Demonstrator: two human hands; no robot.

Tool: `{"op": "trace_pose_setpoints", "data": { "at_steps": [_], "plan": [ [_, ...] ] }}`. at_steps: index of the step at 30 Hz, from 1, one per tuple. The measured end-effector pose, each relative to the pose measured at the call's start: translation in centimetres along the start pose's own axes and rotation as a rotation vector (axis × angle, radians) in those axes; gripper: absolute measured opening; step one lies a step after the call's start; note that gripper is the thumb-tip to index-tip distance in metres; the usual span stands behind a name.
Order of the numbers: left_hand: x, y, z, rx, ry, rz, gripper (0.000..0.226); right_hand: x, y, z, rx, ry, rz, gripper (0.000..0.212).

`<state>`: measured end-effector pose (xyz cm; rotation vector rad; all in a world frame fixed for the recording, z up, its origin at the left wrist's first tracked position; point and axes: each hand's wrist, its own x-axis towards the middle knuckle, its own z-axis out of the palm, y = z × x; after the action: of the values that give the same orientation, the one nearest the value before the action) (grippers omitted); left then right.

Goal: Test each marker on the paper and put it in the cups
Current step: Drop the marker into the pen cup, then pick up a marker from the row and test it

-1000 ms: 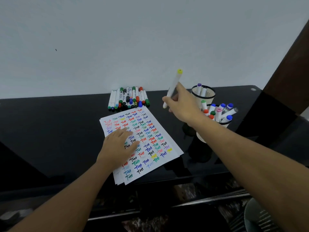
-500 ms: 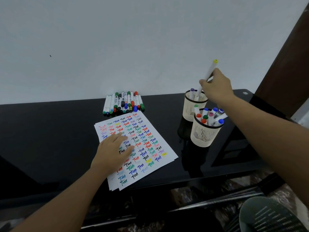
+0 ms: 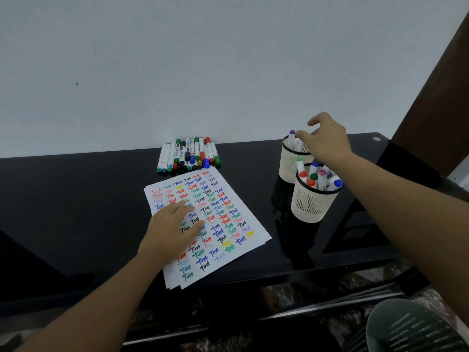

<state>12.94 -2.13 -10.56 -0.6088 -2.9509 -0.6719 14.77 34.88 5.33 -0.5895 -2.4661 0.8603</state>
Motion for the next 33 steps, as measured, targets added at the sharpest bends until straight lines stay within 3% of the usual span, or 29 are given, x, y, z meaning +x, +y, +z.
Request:
{"op": "trace_pose_setpoints", "data": {
  "at_steps": [6, 15, 19, 24, 33],
  "plan": [
    [0.3, 0.0, -0.2, -0.025, -0.043, -0.027, 0.064, -1.5, -2.6, 1.1, -0.029, 0.028, -0.205, 0.017],
    [2.8, -1.2, -2.6, 0.018, -0.169, -0.049, 0.081, -3.9, -8.9, 6.3, -0.267, -0.339, -0.467, 0.021],
    [3.3, -3.0, -2.9, 0.179, -0.233, -0.055, 0.094, -4.3, -8.7, 11.4, -0.32, -0.527, -0.429, 0.029],
    [2.8, -4.3, -1.9, 0.178, -0.209, -0.033, 0.094, -2.8, -5.8, 17.3, -0.354, -0.615, -0.298, 0.045],
    [3.2, -4.8, -1.5, 0.147, -0.167, -0.038, 0.089, 1.4, -5.6, 22.4, -0.436, -0.533, -0.287, 0.049]
  ]
}}
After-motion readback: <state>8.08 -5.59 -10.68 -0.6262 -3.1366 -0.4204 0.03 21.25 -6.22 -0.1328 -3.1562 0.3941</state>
